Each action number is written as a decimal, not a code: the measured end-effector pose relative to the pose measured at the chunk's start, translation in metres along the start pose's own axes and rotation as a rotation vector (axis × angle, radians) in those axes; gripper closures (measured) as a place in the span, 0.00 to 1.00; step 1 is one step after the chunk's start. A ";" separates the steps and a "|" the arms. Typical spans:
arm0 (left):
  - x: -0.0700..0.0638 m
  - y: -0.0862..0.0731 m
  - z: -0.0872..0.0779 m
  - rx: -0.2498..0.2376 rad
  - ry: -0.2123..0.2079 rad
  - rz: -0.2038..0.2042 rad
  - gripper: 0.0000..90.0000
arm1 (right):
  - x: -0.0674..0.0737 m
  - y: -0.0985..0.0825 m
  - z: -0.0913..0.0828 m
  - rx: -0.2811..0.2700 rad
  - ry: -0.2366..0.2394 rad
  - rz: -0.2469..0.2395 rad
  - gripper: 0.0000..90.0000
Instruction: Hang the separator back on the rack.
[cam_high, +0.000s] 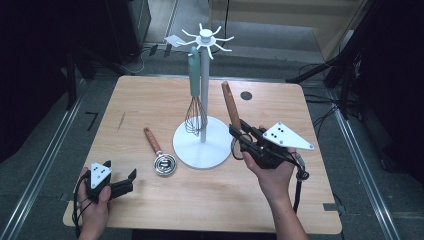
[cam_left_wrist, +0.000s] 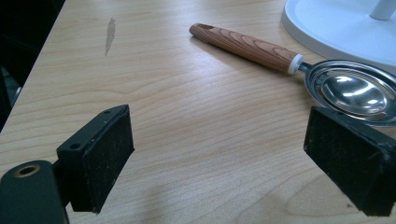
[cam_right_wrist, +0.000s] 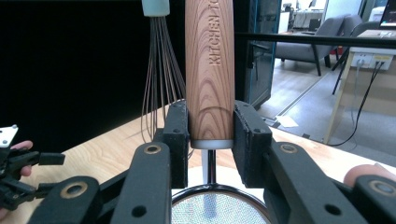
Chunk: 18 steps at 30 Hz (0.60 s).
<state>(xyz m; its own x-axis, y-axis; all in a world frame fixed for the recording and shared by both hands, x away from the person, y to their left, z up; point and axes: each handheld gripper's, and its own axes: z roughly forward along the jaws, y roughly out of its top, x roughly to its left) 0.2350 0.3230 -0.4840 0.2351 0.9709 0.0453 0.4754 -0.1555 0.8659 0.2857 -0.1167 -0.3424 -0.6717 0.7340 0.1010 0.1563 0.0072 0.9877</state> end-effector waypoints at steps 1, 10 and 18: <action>0.000 0.000 0.000 0.003 -0.002 0.001 0.09 | 0.000 0.001 0.000 -0.002 0.000 0.002 0.79; 0.001 0.000 -0.001 -0.001 -0.005 0.000 0.09 | 0.005 0.007 0.002 -0.027 -0.002 -0.013 0.79; 0.001 0.000 -0.001 -0.001 -0.006 -0.001 0.09 | 0.004 0.017 0.004 -0.060 -0.022 -0.022 0.79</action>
<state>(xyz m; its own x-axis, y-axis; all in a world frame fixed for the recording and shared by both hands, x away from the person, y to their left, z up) 0.2343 0.3237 -0.4837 0.2400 0.9699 0.0418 0.4744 -0.1548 0.8666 0.2886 -0.1115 -0.3255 -0.6586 0.7485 0.0775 0.0976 -0.0171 0.9951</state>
